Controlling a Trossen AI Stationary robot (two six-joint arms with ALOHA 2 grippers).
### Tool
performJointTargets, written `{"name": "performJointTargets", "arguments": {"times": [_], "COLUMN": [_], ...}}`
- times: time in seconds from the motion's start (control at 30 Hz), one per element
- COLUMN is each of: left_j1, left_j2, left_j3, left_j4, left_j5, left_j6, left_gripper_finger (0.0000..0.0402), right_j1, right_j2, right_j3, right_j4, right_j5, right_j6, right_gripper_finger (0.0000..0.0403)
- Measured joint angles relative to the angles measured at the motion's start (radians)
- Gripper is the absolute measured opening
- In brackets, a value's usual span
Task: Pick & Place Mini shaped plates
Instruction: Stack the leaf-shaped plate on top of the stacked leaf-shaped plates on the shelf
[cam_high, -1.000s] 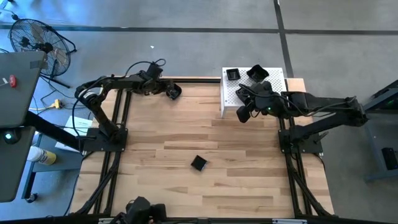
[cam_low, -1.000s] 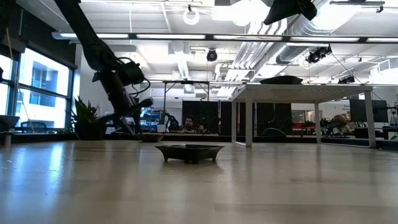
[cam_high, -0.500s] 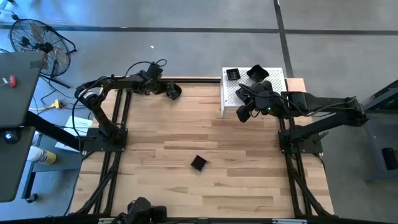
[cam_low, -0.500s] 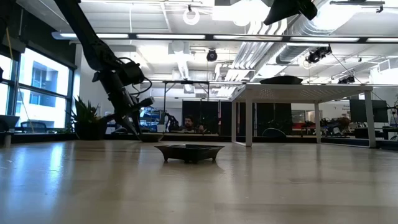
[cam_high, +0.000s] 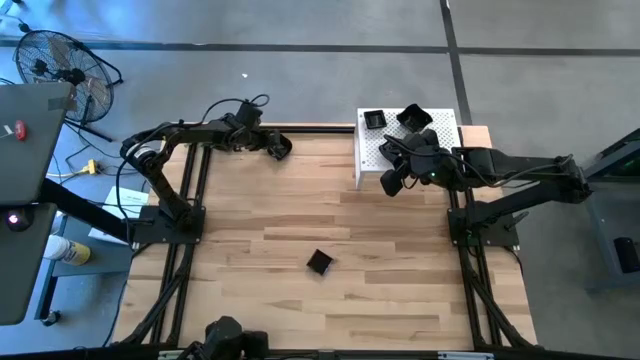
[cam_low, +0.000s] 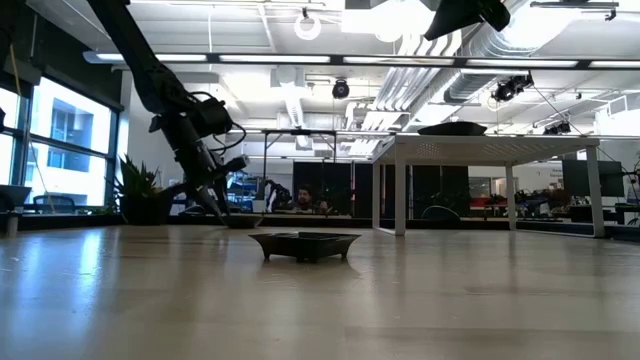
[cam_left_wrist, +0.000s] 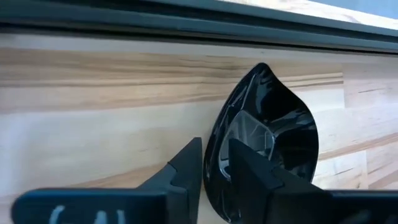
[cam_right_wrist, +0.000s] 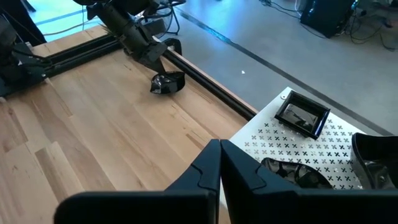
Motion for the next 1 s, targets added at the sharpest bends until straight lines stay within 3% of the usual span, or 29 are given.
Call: {"name": "performJointTargets", "arguments": {"times": [0.33, 0.57, 0.7, 0.83, 1.0], "left_j1": [0.000, 0.000, 0.000, -0.003, -0.111], "left_j2": [0.014, -0.005, -0.066, -0.157, -0.276], "left_j3": [-0.001, -0.001, -0.001, -0.001, -0.001], "left_j4": [-0.010, -0.015, -0.013, -0.018, -0.043], "left_j5": [0.029, 0.065, 0.098, 0.197, 0.290], "left_j6": [0.035, 0.065, 0.084, 0.156, 0.268], "left_gripper_finger": [0.0005, 0.0001, 0.0001, 0.0001, 0.0000], "right_j1": [0.000, 0.000, 0.000, 0.002, 0.003], "right_j2": [0.000, 0.000, -0.002, -0.019, -0.069], "right_j3": [0.000, 0.000, 0.000, 0.000, 0.000], "right_j4": [0.000, 0.000, 0.000, 0.002, 0.006], "right_j5": [0.002, 0.002, 0.000, -0.027, -0.075], "right_j6": [0.000, 0.000, 0.000, 0.002, 0.001], "right_gripper_finger": [0.0002, 0.0002, 0.0004, 0.0002, 0.0004]}}
